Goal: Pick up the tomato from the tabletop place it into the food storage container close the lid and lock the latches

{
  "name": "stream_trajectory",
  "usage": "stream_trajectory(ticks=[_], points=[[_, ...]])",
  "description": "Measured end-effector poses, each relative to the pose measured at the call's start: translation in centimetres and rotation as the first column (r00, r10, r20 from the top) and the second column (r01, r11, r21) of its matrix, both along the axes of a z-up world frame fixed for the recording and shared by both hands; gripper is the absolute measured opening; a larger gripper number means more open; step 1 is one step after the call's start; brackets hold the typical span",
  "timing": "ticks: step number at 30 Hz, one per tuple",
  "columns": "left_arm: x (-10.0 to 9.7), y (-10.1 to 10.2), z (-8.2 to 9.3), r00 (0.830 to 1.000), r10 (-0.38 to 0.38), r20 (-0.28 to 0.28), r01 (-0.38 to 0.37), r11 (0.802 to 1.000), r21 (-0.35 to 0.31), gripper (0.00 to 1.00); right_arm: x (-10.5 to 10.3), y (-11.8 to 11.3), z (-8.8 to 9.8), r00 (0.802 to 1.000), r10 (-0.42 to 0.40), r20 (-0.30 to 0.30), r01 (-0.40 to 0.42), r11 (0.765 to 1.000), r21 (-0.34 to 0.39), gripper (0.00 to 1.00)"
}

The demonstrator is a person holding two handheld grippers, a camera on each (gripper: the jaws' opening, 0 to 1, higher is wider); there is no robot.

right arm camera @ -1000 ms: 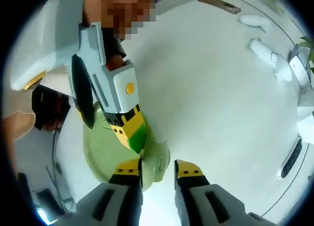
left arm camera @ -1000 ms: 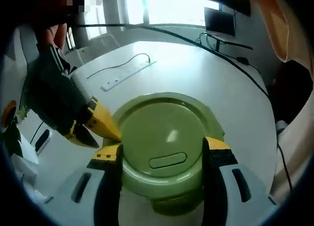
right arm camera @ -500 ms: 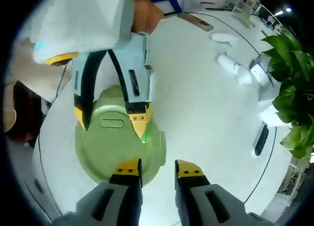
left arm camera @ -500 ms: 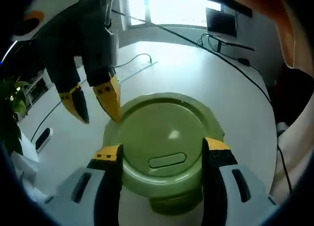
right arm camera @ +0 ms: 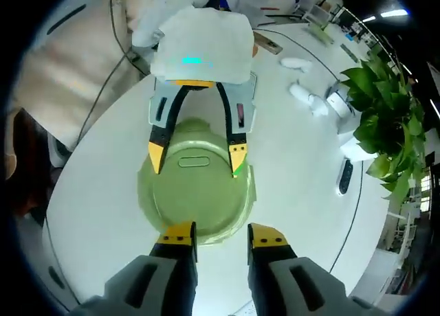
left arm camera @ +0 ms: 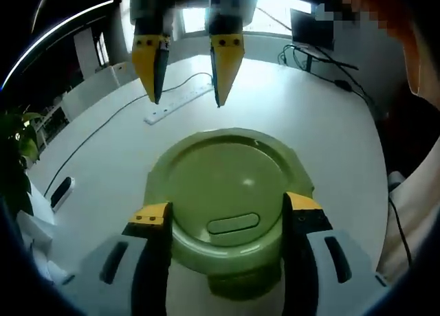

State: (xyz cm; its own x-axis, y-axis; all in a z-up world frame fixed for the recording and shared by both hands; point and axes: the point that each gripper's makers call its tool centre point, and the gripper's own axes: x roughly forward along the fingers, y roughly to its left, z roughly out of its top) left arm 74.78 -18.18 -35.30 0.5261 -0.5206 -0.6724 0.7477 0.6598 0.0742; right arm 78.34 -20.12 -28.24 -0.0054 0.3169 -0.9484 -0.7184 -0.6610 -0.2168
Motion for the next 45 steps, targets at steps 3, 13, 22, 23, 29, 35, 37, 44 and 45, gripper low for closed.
stream_trajectory(ticks=[3,13,22,23,29,35,37,44,45], points=[[-0.1,0.0,0.0,1.000,0.005,-0.003,-0.005,1.000,0.007,0.58,-0.6,-0.5,0.4,1.000,-0.005,0.006,0.005,1.000,0.010,0.25],[-0.1,0.1,0.0,1.000,0.023,-0.001,-0.023,1.000,0.003,0.57,-2.9,-1.2,1.3,1.000,-0.008,-0.011,0.009,0.997,0.075,0.26],[-0.1,0.1,0.0,1.000,0.029,-0.003,-0.029,1.000,0.005,0.57,-3.9,-1.4,0.5,0.999,-0.003,-0.043,0.009,0.992,0.123,0.32],[-0.1,0.1,0.0,1.000,0.029,-0.002,-0.029,1.000,0.004,0.57,-4.0,-1.5,0.5,0.999,0.002,-0.046,0.004,0.992,0.127,0.30],[-0.2,0.1,0.0,0.999,0.035,0.005,-0.035,0.999,-0.009,0.57,-4.5,-1.4,0.4,0.998,-0.009,-0.065,0.020,0.986,0.168,0.35],[-0.2,0.0,0.1,0.999,0.043,0.027,-0.042,0.999,-0.031,0.57,-4.9,-1.5,0.3,0.998,0.000,-0.069,0.013,0.984,0.180,0.37],[-0.2,0.0,0.1,0.998,0.045,0.032,-0.044,0.999,-0.031,0.57,-5.1,-1.4,0.3,0.997,0.002,-0.071,0.011,0.983,0.183,0.37],[-0.8,-0.8,0.3,0.999,0.008,0.045,-0.007,1.000,-0.024,0.46,-5.4,-1.5,0.0,0.998,0.005,-0.069,0.007,0.984,0.180,0.38],[-0.8,-0.7,0.3,0.999,0.008,0.048,-0.007,1.000,-0.025,0.46,-5.4,-1.6,0.0,0.998,0.005,-0.069,0.007,0.984,0.178,0.38]])
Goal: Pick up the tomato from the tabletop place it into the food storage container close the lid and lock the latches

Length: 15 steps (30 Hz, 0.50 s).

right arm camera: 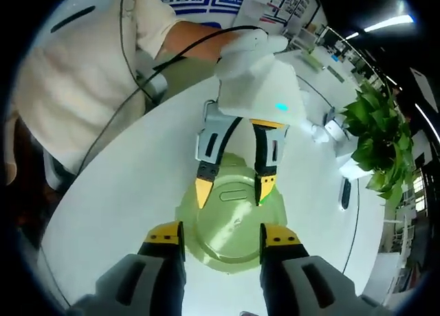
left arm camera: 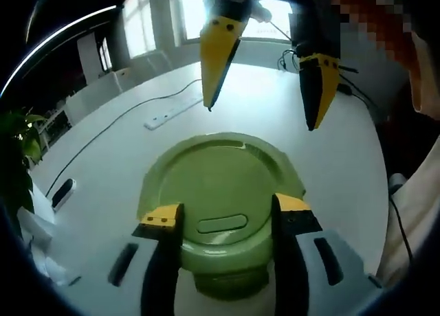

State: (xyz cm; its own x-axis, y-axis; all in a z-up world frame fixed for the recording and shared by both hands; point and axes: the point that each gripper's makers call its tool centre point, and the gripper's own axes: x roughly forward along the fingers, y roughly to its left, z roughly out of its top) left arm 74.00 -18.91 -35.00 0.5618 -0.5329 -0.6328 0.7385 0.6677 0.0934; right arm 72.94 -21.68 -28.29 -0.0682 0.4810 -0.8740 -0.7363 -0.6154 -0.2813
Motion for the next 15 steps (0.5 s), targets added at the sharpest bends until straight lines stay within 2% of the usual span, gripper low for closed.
stream_trajectory(ticks=[10,15], points=[[0.3,0.6,0.1,0.998,0.010,0.065,-0.007,0.999,-0.047,0.49,-0.5,0.0,-0.7,1.000,0.008,-0.013,-0.008,1.000,-0.019,0.45],[0.5,0.9,0.2,0.996,0.023,0.084,-0.018,0.997,-0.069,0.49,-1.7,0.3,-1.3,1.000,0.019,-0.019,-0.020,0.999,-0.029,0.49]])
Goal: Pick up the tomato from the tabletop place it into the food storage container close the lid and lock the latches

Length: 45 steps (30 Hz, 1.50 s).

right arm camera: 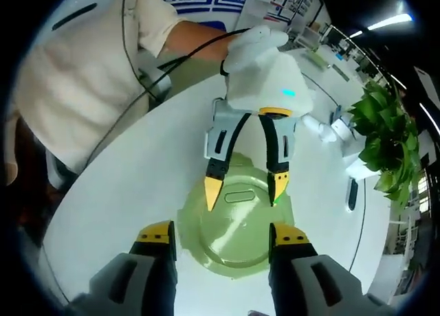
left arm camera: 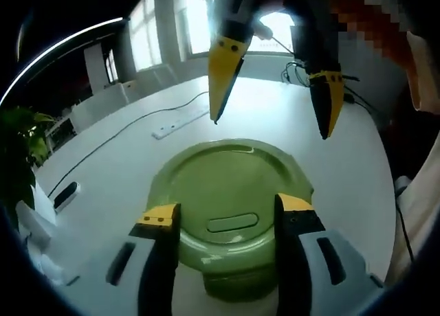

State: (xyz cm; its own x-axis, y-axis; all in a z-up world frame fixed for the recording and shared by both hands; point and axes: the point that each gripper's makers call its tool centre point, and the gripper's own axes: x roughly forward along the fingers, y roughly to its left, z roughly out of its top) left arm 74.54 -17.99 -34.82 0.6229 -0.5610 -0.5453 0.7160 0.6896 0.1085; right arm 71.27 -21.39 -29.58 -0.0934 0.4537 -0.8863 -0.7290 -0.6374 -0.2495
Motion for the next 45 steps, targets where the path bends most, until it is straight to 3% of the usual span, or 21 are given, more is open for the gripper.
stream_trajectory(ticks=[10,15,23,40,45], points=[[0.2,-0.1,0.4,0.999,-0.007,0.054,0.007,1.000,0.005,0.48,-0.7,0.6,-1.0,1.000,0.021,-0.017,-0.022,1.000,-0.022,0.53],[0.3,0.2,0.7,0.997,-0.008,0.074,0.009,1.000,-0.018,0.54,-0.7,0.8,-1.4,0.999,0.024,-0.027,-0.024,0.999,-0.026,0.54],[-0.4,0.7,0.4,0.999,0.002,0.041,0.002,0.994,-0.111,0.59,-0.4,1.1,-2.6,0.999,0.010,-0.050,-0.011,0.999,-0.035,0.54],[-1.1,0.9,0.4,0.999,0.000,0.048,0.006,0.992,-0.124,0.58,0.7,2.3,-5.3,0.996,0.017,-0.083,-0.026,0.994,-0.109,0.55],[-1.2,1.0,0.4,0.999,0.000,0.049,0.006,0.993,-0.122,0.58,0.5,2.7,-5.2,0.994,0.003,-0.113,-0.016,0.994,-0.110,0.55]])
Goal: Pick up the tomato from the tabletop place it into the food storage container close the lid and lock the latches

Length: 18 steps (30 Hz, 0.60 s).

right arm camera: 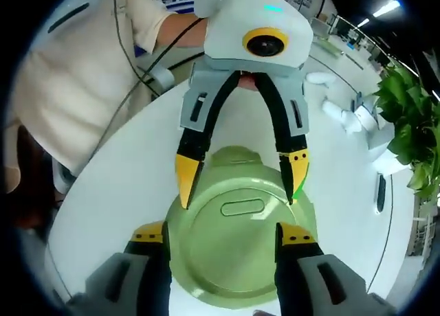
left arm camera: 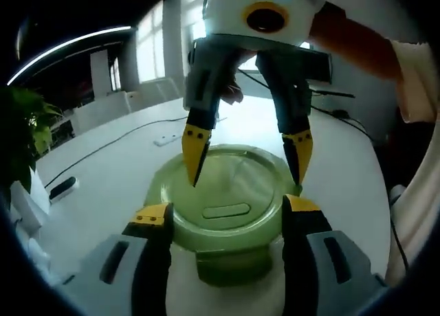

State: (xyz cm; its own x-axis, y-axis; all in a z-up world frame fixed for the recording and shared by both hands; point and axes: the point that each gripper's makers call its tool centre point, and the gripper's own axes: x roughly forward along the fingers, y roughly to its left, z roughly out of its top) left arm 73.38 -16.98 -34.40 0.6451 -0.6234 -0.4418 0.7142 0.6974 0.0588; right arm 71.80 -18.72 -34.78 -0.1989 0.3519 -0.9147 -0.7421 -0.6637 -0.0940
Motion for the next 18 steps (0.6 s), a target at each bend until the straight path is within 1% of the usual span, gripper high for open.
stream_trajectory(ticks=[4,5,7,9,10,11,12,13,15,18], points=[[-0.2,0.0,0.0,1.000,-0.001,0.001,0.001,1.000,0.001,0.58,0.3,0.1,0.0,1.000,-0.004,0.007,0.004,1.000,-0.021,0.58],[-0.1,0.0,0.0,1.000,-0.002,0.002,0.002,1.000,0.000,0.58,0.6,0.0,-0.1,1.000,-0.009,0.007,0.009,0.999,-0.038,0.58],[-0.1,0.0,0.0,1.000,-0.004,0.002,0.004,1.000,0.000,0.58,1.4,0.1,-0.2,1.000,-0.019,0.010,0.020,0.999,-0.050,0.59],[-0.2,0.0,0.0,1.000,-0.004,0.000,0.004,1.000,0.004,0.58,2.2,0.2,-0.3,1.000,-0.025,0.015,0.026,0.998,-0.058,0.58],[-0.2,-0.1,0.0,1.000,-0.003,-0.002,0.003,1.000,0.005,0.58,2.6,0.2,-0.6,0.999,-0.025,0.024,0.027,0.997,-0.072,0.57],[-0.2,-0.1,0.0,1.000,-0.004,-0.003,0.004,1.000,0.007,0.58,3.1,-0.2,-0.9,0.999,-0.019,0.047,0.024,0.995,-0.102,0.57],[-0.2,0.0,0.0,1.000,-0.004,-0.003,0.004,1.000,0.007,0.58,3.3,-0.4,-1.1,0.999,-0.013,0.052,0.020,0.992,-0.123,0.57],[-0.2,0.0,0.0,1.000,-0.005,-0.001,0.005,1.000,0.009,0.58,2.8,-0.2,-1.1,0.999,-0.039,0.024,0.041,0.992,-0.117,0.58],[-0.2,0.0,0.0,1.000,-0.003,-0.001,0.003,1.000,0.007,0.58,2.7,0.0,-1.1,0.999,-0.010,0.038,0.014,0.993,-0.120,0.59],[-0.2,0.1,0.0,1.000,-0.005,0.001,0.005,1.000,0.006,0.58,3.0,0.1,-1.1,0.998,0.003,0.059,0.006,0.989,-0.150,0.59]])
